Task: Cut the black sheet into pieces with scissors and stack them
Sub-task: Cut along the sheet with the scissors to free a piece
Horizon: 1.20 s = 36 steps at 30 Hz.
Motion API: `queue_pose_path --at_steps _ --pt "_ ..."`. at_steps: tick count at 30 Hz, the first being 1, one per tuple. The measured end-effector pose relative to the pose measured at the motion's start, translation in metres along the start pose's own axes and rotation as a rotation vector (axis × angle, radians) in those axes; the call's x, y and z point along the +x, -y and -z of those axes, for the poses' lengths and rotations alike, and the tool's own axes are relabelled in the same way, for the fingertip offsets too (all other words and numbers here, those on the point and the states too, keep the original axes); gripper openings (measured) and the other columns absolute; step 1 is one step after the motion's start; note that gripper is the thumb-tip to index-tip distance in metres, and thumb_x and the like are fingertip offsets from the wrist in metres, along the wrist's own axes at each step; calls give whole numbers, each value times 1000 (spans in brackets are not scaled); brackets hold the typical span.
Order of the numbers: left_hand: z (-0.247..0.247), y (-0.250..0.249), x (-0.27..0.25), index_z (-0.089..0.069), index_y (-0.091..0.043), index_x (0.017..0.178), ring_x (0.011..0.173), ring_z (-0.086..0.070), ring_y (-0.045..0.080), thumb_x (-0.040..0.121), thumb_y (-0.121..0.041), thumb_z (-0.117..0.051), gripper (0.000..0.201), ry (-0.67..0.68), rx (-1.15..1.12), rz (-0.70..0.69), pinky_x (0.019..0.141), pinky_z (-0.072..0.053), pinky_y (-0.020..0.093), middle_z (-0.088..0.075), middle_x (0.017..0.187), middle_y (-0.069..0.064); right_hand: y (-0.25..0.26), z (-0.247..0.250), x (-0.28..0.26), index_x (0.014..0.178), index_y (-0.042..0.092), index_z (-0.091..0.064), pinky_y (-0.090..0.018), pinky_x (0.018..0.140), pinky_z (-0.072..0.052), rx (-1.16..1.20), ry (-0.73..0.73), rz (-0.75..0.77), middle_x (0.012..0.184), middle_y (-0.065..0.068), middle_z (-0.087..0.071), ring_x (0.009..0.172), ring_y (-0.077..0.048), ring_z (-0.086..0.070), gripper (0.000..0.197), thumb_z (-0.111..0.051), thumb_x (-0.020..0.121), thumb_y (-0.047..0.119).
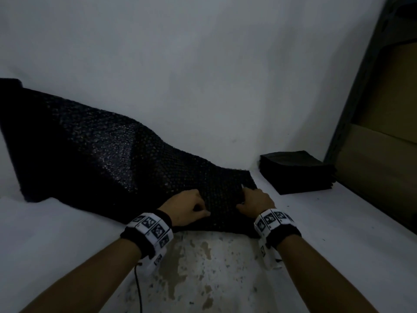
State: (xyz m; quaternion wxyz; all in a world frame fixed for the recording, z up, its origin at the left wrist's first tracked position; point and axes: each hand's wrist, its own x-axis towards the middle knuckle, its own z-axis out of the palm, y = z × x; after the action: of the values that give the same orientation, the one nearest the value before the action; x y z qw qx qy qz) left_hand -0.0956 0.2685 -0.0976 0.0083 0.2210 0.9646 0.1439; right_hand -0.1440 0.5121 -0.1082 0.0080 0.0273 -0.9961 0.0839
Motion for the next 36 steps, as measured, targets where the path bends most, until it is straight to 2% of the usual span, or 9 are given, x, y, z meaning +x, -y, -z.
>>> queue_pose_path --at_steps 4,9,14,17,19,22,27,31,36 --pt "-6 0 10 -58 -30 129 120 -49 18 77 -64 -72 64 220 61 52 103 -44 32 -50 131 -2 -6 3 2 126 6 -50 -34 82 -52 -30 16 -38 124 -15 -59 108 -29 -62 58 -69 88 44" --pt "-7 -4 16 -42 -34 137 125 -45 19 80 -64 -70 70 274 -9 80 104 -40 29 -44 142 -1 -14 4 8 116 5 -61 -30 80 -51 -37 42 -45 121 -14 -61 107 -27 -63 44 -70 89 37" --pt "-7 -4 24 -28 -41 148 138 -35 23 78 -69 -68 85 322 12 107 114 -35 36 -26 154 -3 -15 4 13 115 4 -60 -30 78 -49 -11 29 -84 122 -17 -57 108 -30 -61 47 -64 92 44" --pt "-7 -5 28 -28 -44 148 138 -34 24 77 -68 -69 86 330 18 110 114 -36 37 -23 155 -4 -18 2 14 119 3 -60 -35 88 -48 -20 -28 -126 132 -18 -48 118 -35 -53 38 -56 99 35" --pt "-6 -5 29 -28 -45 149 138 -35 25 76 -69 -70 87 340 23 119 112 -38 39 -21 155 -4 -22 2 15 117 8 -62 -38 92 -49 -79 -46 -138 132 -13 -50 123 -32 -50 32 -62 95 32" --pt "-6 -4 31 -26 -48 149 138 -36 28 75 -70 -70 89 358 28 131 111 -40 43 -19 156 -4 -23 7 15 111 14 -61 -30 79 -47 -110 -19 -137 121 -7 -59 110 -24 -60 32 -68 90 37" --pt "-5 -3 31 -22 -49 150 140 -33 28 76 -71 -69 90 382 30 133 113 -38 43 -17 157 -4 -21 16 12 96 14 -60 -30 75 -55 15 -25 -181 110 -7 -62 94 -22 -63 28 -73 84 36" --pt "-4 -4 32 -18 -50 151 143 -29 29 78 -72 -66 90 418 44 150 112 -38 44 -13 159 -4 -21 36 5 78 11 -53 -27 65 -47 258 53 -185 87 -7 -59 76 -20 -57 30 -70 89 33" --pt "-2 -7 33 -15 -49 153 144 -28 31 79 -74 -62 91 440 84 167 113 -37 46 -11 160 -1 -13 49 -17 88 -11 -70 -21 43 -41 924 260 -179 60 -7 -65 39 -9 -47 23 -62 95 9"
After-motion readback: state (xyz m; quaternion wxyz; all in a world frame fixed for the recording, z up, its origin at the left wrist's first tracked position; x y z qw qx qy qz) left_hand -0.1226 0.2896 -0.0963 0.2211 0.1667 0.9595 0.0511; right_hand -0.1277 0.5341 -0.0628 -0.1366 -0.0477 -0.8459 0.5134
